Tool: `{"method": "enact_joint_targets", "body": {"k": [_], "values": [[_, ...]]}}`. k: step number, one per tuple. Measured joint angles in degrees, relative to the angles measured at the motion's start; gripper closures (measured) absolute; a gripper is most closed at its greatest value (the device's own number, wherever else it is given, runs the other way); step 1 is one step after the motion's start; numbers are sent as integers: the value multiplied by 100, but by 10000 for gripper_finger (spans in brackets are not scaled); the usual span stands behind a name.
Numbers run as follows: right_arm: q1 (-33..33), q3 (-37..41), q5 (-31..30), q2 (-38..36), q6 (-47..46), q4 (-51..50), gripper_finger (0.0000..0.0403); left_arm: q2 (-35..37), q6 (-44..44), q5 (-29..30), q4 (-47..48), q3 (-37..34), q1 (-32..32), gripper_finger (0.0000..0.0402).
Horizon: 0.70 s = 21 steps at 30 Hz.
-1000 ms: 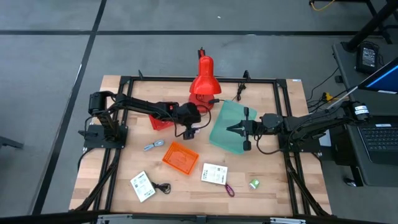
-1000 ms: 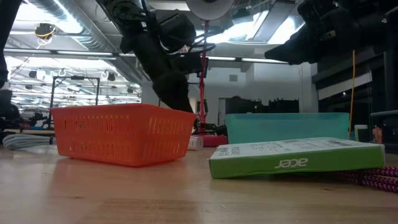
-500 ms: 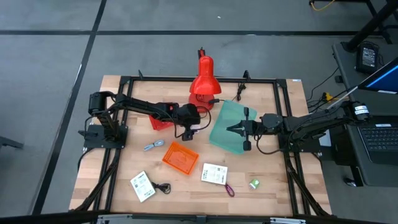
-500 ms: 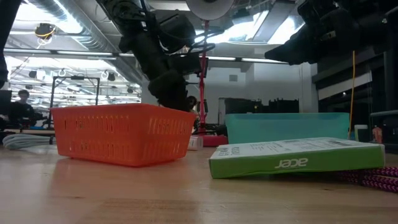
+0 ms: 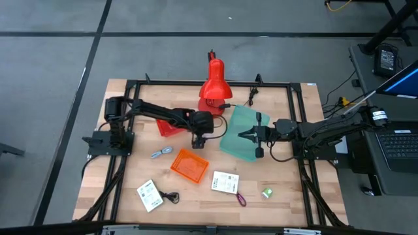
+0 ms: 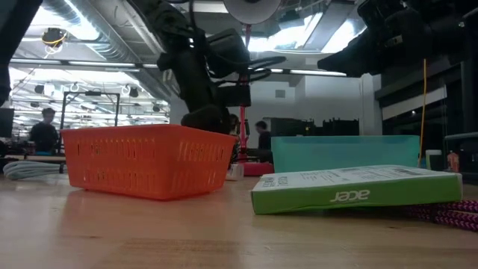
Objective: Pick and place items into bin
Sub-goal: Put the white charger adapter into the red bin
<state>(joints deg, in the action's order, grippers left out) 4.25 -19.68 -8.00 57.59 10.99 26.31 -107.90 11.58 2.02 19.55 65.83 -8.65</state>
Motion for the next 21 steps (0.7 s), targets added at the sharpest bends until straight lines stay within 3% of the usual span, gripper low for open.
{"method": "enact_joint_targets", "body": {"k": [9, 21], "values": [[0, 0, 1, 2, 9, -99, 402, -263, 11, 8, 370, 105, -48, 119], [-33, 0, 1, 2, 4, -93, 402, -339, 275, -55, 144, 97, -32, 119]]}}
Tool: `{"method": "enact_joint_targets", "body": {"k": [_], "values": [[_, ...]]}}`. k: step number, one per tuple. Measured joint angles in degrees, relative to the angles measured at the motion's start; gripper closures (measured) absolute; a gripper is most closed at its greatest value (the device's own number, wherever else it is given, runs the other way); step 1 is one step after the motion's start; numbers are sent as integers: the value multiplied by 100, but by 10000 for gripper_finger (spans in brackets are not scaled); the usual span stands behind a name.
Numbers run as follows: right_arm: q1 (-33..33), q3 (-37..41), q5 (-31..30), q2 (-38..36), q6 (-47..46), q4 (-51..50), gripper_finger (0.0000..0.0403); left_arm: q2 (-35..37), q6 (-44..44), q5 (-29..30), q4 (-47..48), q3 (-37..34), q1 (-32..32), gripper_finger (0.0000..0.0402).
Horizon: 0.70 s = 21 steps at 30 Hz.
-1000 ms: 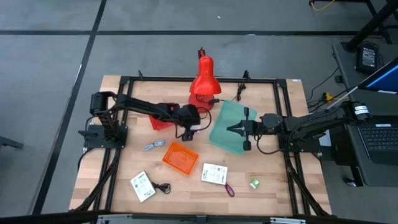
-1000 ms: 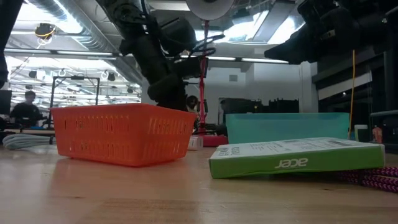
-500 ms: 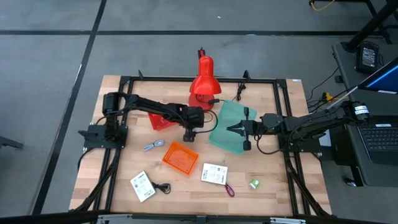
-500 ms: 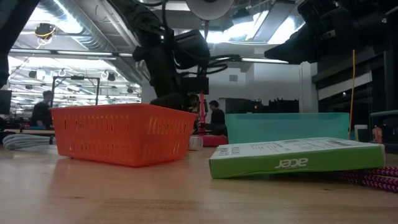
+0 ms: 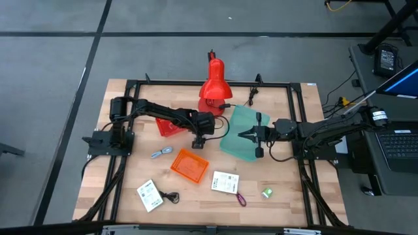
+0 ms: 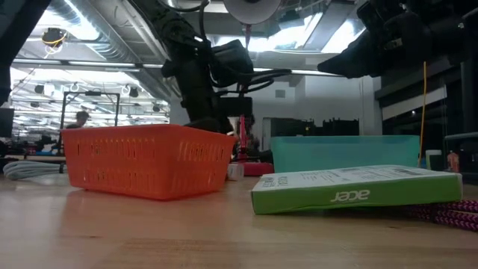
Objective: Pick and place items into bin
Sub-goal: Put the white charger adapter into the red bin
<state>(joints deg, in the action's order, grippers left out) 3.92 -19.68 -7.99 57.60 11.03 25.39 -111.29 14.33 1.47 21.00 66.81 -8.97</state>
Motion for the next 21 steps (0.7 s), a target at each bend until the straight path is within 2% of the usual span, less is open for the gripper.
{"method": "enact_joint_targets", "body": {"k": [5, 11, 21], "values": [[0, 0, 0, 2, 0, 0, 402, -7, -2, -20, 7, 0, 4, 140], [0, 0, 0, 4, -2, 0, 402, -7, -5, -43, 114, 0, 9, 206], [0, -2, 0, 4, -6, -15, 402, 261, 176, 49, 281, -50, 4, 210]]}}
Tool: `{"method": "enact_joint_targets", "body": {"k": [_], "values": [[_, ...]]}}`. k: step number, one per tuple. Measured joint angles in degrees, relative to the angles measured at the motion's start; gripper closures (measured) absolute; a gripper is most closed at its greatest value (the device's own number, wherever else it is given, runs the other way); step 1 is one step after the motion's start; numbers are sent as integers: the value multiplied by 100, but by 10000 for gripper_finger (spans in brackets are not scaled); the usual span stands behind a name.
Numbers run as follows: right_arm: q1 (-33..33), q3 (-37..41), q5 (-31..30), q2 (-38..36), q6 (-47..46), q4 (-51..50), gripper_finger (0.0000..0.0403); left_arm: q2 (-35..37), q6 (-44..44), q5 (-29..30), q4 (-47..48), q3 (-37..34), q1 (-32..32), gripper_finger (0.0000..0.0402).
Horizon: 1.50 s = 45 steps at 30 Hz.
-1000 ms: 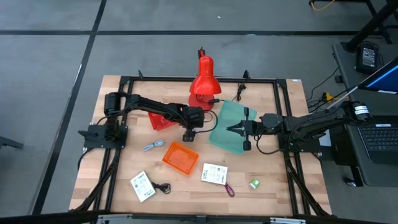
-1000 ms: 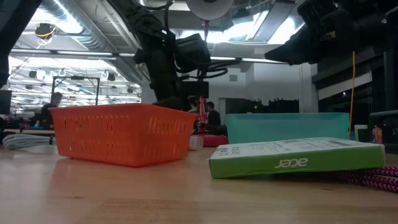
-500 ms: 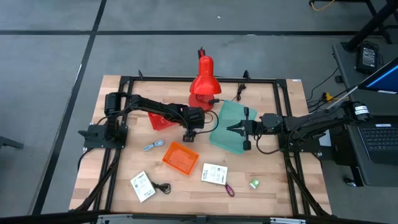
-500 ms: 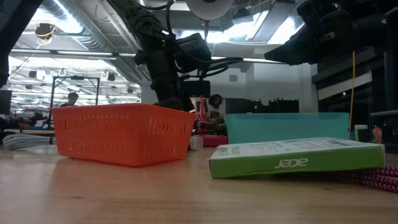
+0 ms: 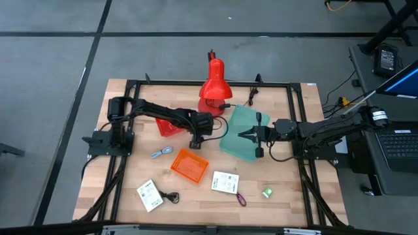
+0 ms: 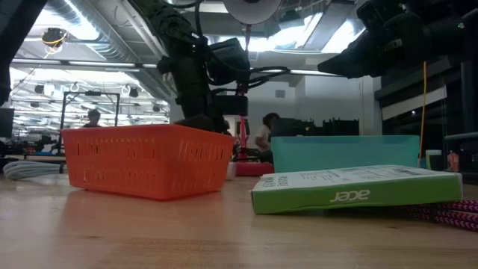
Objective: Pick and place items into bin
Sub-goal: Put the white charger adapter into the red bin
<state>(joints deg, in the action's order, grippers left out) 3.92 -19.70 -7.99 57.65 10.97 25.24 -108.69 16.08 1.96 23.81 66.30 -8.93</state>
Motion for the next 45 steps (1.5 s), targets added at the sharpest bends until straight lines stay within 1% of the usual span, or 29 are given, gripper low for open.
{"method": "enact_joint_targets", "body": {"k": [4, 7, 15, 21, 24, 27, 35, 41, 45], "values": [[0, 0, 0, 0, -18, -80, 402, 269, 39, -11, 56, 2, -19, 208], [0, 0, 0, 0, -26, -106, 402, 487, 77, -33, 83, -137, -63, 209], [0, 4, 0, 0, -42, -172, 402, 942, 87, -75, -183, -437, -212, 209], [0, 7, 0, 0, -182, -229, 402, 1213, 234, -809, -668, -748, -351, 209], [0, 8, 0, 0, -186, -269, 402, 1392, 149, -842, -777, -894, -444, 209], [0, 9, 0, 0, -189, -304, 402, 1628, 127, -898, -972, -1197, -502, 209], [0, 11, 0, 0, -189, -388, 402, 2632, 12, -1004, -2066, -2095, -509, 209], [0, 11, 0, 0, -189, -396, 402, 3422, -241, -1025, -3135, -3026, -511, 209], [0, 11, -2, 0, -189, -396, 402, 3798, -385, -1054, -4083, -3615, -511, 209]]}}
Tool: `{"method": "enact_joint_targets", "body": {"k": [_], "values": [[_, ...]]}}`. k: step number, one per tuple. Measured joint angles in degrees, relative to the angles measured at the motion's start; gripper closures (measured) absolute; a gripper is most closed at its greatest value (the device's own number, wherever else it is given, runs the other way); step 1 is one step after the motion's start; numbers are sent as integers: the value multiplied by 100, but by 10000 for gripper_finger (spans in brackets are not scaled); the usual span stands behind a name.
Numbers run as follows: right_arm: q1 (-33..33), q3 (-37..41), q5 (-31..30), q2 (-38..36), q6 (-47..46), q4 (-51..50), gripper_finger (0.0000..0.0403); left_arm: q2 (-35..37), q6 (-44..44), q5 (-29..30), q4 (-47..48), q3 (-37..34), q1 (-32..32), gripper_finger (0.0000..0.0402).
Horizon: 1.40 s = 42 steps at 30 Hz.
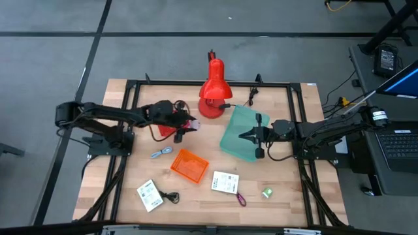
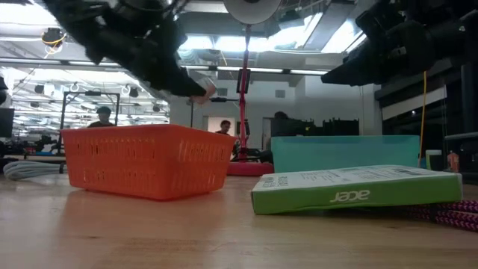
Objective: Pick and place items into bin
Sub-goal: Put the white charger adapter into the red bin
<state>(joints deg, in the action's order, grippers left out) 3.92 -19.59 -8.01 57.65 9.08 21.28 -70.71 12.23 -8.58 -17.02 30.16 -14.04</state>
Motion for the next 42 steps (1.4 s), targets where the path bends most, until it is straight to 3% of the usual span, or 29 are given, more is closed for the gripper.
{"method": "enact_joint_targets", "body": {"k": [6, 18, 26, 42], "values": [[0, 0, 1, 0, 0, 1, 402, 446, -134, -5, -747, -462, 0, 209], [0, 0, 2, 0, 0, 2, 402, 1455, -254, 40, -219, -481, 0, 209], [0, 0, 0, 0, 0, 39, 402, 1525, -303, 504, 159, -481, 0, 208], [0, 0, 0, 0, 0, 79, 402, 1523, -395, 806, 416, -409, 24, 209]]}}
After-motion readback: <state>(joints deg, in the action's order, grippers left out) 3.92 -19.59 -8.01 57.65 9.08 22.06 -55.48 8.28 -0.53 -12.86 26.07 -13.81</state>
